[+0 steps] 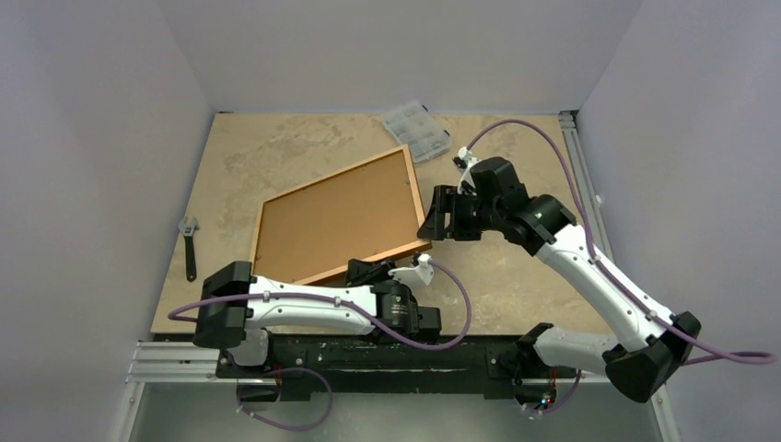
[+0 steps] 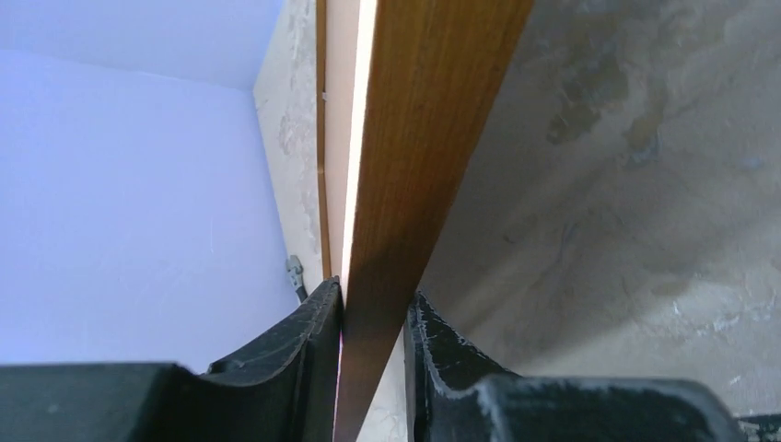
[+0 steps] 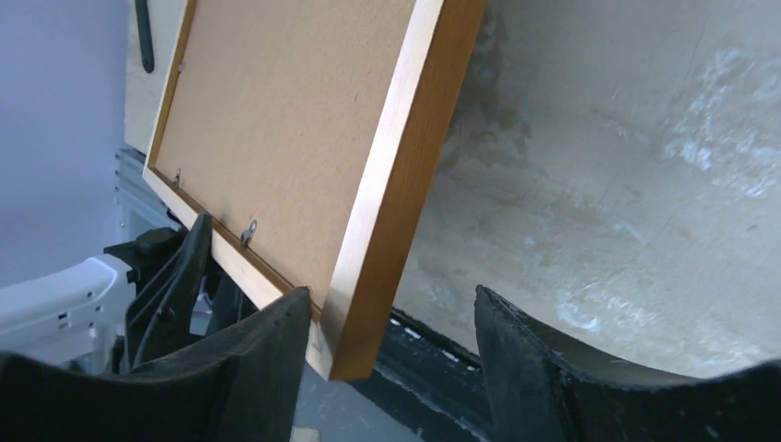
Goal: Put the photo into the frame
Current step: Turn over the photo frame at the center of the board.
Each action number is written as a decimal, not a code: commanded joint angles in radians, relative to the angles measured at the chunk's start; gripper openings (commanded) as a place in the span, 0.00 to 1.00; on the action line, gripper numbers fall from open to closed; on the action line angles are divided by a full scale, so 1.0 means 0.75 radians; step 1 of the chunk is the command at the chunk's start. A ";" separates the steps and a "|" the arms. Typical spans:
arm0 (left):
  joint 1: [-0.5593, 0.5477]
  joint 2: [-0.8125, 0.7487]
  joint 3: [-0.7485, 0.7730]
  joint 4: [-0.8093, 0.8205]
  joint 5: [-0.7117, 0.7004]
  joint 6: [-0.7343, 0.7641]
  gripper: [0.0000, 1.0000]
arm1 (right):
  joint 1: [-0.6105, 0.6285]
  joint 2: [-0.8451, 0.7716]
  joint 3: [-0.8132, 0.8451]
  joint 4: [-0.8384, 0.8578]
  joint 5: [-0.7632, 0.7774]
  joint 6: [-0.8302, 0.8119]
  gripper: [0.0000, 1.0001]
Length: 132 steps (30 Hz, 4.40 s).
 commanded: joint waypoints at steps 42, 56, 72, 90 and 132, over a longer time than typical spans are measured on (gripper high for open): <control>-0.025 -0.835 0.044 0.382 0.689 0.378 0.00 | 0.016 -0.605 -0.488 1.003 -0.956 -1.628 0.96; -0.025 -0.836 0.044 0.385 0.689 0.379 0.00 | 0.155 -0.407 -0.584 1.242 -0.955 -1.820 0.74; -0.026 -0.840 0.058 0.400 0.614 0.382 0.35 | 0.175 -0.395 -0.467 1.005 -0.995 -1.787 0.01; -0.026 -0.857 0.185 0.805 0.542 0.470 0.94 | 0.174 -0.445 -0.414 0.944 -0.848 -1.199 0.00; 0.019 -0.797 -0.365 0.749 0.507 -0.367 1.00 | -0.125 -0.385 -0.621 0.706 -0.496 -0.290 0.00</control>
